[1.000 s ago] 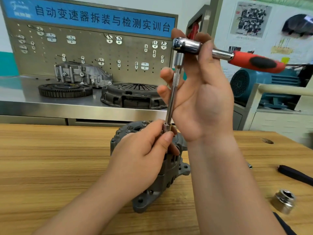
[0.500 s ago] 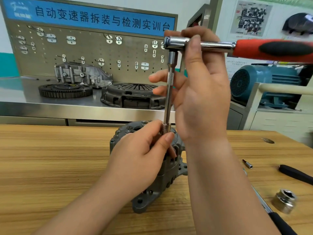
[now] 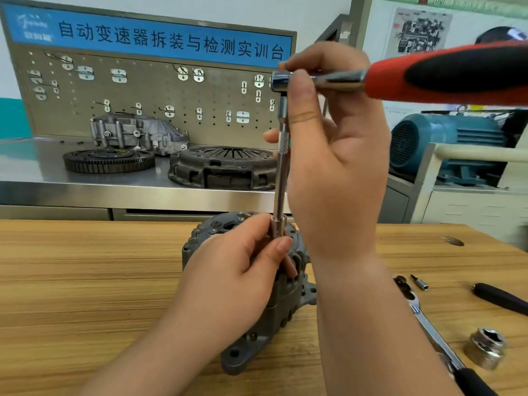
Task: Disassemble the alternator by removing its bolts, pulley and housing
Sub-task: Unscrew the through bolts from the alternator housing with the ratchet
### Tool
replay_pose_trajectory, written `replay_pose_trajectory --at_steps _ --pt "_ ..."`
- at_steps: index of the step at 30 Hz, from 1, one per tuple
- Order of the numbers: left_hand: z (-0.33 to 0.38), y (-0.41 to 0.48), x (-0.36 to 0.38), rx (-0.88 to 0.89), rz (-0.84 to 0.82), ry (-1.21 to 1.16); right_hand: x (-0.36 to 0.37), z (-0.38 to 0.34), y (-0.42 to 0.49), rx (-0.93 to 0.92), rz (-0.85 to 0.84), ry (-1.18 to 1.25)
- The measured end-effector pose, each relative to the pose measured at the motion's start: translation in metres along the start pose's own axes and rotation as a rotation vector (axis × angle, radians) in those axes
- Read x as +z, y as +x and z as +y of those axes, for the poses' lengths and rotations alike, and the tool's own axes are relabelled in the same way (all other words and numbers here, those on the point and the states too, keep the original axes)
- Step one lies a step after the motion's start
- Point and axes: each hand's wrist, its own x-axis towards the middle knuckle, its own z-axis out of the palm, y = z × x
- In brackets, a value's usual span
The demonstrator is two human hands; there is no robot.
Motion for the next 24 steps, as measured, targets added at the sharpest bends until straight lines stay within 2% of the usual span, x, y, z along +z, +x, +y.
replay_pose_trajectory --at_steps 2,6,10,12,14,17,19,21,24 --pt "0.0 0.0 0.0 0.001 -0.006 -0.027 0.003 -0.003 -0.001 0.143 0.006 0.149" --pt "0.002 -0.001 -0.001 0.066 0.001 -0.003 0.004 -0.007 0.0 0.478 -0.055 0.681" --pt "0.003 -0.002 -0.003 0.069 -0.022 0.016 -0.001 -0.004 0.003 0.577 -0.116 0.893" --pt "0.003 -0.001 -0.002 0.048 -0.016 0.041 -0.001 -0.003 0.002 0.582 -0.087 0.887" --pt "0.004 0.0 -0.002 0.026 -0.023 0.051 -0.002 -0.001 0.002 0.518 -0.011 0.739" --pt "0.004 0.001 -0.002 -0.011 -0.033 0.037 -0.002 0.001 0.002 0.163 0.04 0.231" --pt "0.002 0.001 0.0 -0.017 -0.014 0.013 0.0 0.003 0.0 -0.054 0.013 0.016" --pt "0.0 0.001 0.001 0.0 0.004 -0.021 0.003 0.001 -0.001 0.001 0.019 0.048" --pt "0.0 0.001 0.001 0.063 0.006 -0.004 0.002 -0.004 0.0 0.299 0.044 0.348"
